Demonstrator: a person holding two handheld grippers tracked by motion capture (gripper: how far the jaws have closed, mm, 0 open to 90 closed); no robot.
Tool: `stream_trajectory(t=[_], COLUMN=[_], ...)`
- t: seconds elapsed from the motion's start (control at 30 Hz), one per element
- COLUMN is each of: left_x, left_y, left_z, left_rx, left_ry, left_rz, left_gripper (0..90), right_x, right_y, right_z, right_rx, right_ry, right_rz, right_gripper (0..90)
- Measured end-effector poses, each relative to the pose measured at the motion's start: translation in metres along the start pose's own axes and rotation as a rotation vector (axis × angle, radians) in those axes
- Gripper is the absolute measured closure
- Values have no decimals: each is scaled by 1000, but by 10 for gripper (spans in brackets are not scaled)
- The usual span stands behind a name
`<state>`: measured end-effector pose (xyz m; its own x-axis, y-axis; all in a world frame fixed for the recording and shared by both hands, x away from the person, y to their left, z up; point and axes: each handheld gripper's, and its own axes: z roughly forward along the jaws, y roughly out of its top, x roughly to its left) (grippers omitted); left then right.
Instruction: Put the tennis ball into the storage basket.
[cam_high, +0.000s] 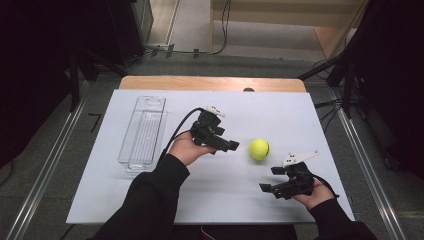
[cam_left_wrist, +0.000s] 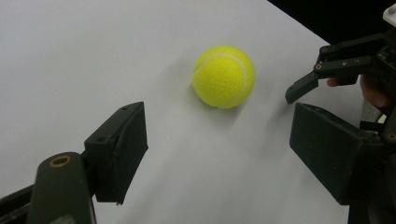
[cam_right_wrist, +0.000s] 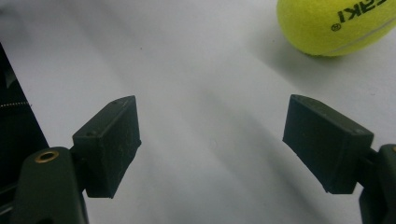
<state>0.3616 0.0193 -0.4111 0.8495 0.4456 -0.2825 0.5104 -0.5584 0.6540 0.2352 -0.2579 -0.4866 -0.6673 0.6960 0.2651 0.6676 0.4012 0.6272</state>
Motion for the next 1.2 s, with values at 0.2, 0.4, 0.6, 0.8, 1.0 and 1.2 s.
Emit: stream_trajectory(t=[0.2, 0.4, 0.6, 0.8, 1.0, 1.2], left_x=[-3, -5, -9, -12, -18, -19], left_y=[7, 13, 20, 27, 36, 43], left_z=[7, 16, 29, 37, 46, 54], left_rx=[-12, -20, 2, -9, -6, -7], left_ry=[-7, -17, -26, -32, -33, -31], left_rz=[16, 28, 50, 47, 55, 54], left_gripper=[199, 199, 199, 199, 199, 199], right_x=[1, 1, 0, 1, 2, 1], right_y=[1, 1, 0, 0, 0, 0], right_z=[1, 1, 0, 1, 1, 1], right_rx=[1, 0, -2, 0, 0, 0], right_ry=[-1, -4, -8, -7, -6, -4], right_rz=[1, 4, 8, 6, 2, 0], right_gripper=[168, 169, 168, 168, 169, 169])
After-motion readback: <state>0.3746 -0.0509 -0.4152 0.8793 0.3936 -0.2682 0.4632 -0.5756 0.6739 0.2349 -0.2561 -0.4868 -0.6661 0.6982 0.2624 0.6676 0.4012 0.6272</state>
